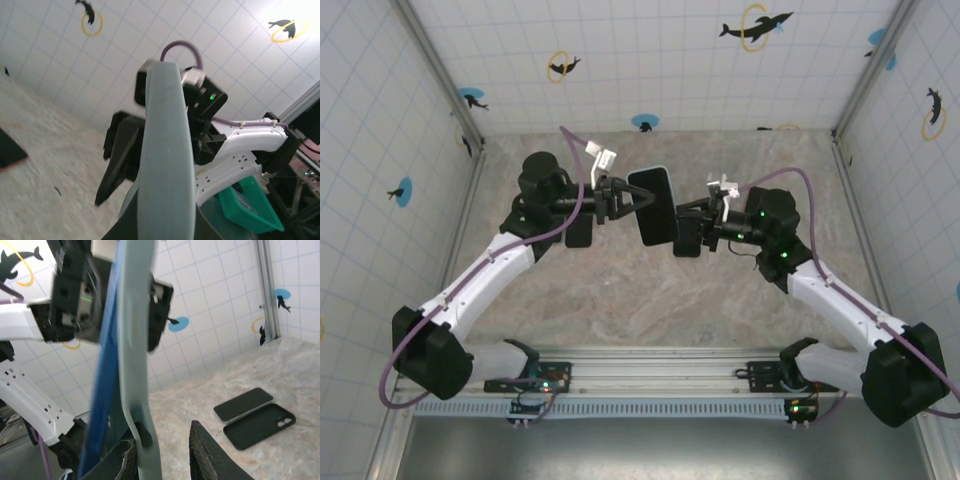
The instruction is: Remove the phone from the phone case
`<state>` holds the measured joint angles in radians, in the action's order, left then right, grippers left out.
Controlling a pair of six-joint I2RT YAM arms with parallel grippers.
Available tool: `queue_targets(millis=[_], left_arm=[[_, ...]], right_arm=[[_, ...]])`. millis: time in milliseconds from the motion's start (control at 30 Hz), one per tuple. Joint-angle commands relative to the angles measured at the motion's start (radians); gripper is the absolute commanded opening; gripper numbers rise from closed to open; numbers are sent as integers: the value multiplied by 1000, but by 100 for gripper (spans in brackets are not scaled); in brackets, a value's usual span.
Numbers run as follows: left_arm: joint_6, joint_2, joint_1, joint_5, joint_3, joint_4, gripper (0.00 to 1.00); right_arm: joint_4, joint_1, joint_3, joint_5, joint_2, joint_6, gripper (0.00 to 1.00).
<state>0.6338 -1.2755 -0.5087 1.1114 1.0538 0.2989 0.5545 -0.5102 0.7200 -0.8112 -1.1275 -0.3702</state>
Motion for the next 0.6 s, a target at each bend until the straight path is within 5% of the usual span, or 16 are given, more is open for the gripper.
queue_targets(millis=[0,133,567], left_arm=[[55,22,-17,81,3,9,0],[13,24,-16,0,0,-14,0],[428,28,-20,-367,-131,449,0]], right_arm=[[122,15,11,64,-6,-67,29],[225,9,-1,28,-15,-166,30],[333,-74,-153,144,45,-380,32]])
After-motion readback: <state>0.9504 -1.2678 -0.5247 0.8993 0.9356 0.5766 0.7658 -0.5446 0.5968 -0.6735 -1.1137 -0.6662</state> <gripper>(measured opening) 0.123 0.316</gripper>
